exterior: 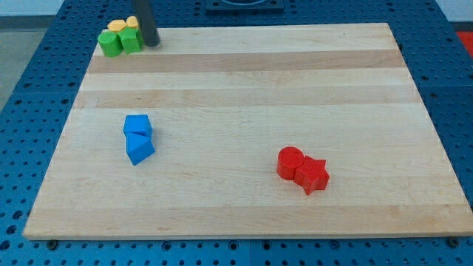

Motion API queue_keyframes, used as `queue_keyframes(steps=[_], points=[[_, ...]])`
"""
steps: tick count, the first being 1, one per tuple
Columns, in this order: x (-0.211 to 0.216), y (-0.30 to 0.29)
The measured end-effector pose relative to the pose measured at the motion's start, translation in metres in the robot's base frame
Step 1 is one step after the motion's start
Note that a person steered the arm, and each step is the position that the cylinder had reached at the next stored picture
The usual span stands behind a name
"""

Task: Move the blue triangle and blue cube left a bit

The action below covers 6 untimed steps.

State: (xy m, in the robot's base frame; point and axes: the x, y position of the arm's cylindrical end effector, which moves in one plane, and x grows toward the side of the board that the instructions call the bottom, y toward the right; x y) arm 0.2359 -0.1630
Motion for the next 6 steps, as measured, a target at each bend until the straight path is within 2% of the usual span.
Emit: queue_keyframes(steps=[1, 2, 3, 4, 6], points=[[0.048, 0.04], [0.122, 0.047], [0.176, 0.084], [0.222, 0.08], [0.24, 0.009]])
